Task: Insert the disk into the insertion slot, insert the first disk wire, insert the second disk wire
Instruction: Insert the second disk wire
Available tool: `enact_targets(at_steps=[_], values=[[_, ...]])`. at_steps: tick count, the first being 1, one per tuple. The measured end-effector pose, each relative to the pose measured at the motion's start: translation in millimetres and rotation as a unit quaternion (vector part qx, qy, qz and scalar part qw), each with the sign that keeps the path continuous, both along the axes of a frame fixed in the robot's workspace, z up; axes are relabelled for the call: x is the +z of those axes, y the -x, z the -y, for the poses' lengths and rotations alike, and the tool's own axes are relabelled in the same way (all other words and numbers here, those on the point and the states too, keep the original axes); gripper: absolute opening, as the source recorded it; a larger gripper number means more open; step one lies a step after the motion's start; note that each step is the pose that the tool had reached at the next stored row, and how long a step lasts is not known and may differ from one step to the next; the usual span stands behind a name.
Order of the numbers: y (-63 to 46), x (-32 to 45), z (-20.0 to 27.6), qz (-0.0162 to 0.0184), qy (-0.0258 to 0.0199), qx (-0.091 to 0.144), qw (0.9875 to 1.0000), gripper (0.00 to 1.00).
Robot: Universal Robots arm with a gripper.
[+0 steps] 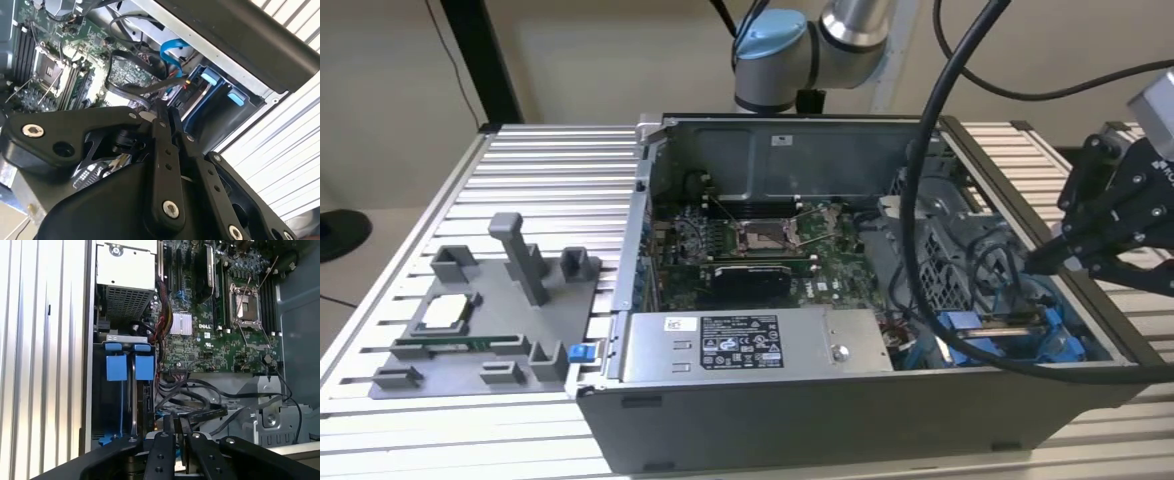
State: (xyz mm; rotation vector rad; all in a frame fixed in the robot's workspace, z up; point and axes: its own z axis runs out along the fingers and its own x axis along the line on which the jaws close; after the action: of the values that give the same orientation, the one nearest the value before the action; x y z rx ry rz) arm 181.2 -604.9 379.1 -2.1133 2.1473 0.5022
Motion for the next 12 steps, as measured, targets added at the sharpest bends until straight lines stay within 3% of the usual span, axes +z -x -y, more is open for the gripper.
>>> enact_targets(at_steps=[12], values=[[17.3,0.3,-0.6,0.0001,0.0000,0.000,1.0000,0.00]])
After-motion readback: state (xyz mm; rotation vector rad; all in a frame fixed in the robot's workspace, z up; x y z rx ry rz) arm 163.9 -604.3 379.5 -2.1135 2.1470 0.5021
